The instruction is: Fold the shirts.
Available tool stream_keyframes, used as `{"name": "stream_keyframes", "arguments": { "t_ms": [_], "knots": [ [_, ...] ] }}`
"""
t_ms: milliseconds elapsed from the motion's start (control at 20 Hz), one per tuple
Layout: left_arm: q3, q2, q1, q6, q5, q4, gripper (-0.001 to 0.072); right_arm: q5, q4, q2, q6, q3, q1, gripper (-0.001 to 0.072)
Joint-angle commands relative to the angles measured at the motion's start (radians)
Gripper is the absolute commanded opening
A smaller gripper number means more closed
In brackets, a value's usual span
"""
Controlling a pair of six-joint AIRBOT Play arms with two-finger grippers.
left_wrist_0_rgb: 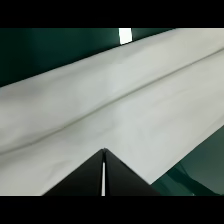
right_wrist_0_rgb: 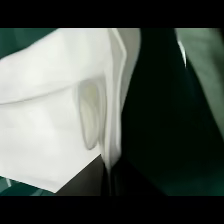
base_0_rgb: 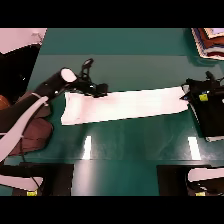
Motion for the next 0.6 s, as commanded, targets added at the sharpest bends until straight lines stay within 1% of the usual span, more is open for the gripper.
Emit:
{"name": "stream_keyframes", "arguments": {
  "t_ms": [0,150,250,400,550],
  "knots": [
    [0.116,-0.128,-0.087,-0.011,0.003,-0.014,0.0026,0.023,0.152,0.119,-0.021,0.001,0.022,0.0014],
    [0.213,-0.228,-0.138,-0.011,-0.031,-0.013,0.0026,0.036,0.253,0.228,-0.021,0.013,0.095,0.0014],
    [0.249,-0.268,-0.154,-0.011,-0.066,-0.011,0.0026,0.055,0.252,0.267,-0.018,0.083,0.166,0.0013],
    [0.251,-0.275,-0.161,-0.011,-0.065,0.009,0.0026,0.063,0.251,0.286,0.034,0.21,0.289,0.0013],
    [0.25,-0.275,-0.161,-0.011,-0.078,0.029,0.0027,0.048,0.251,0.285,0.065,0.292,0.413,0.0013]
  ]
}}
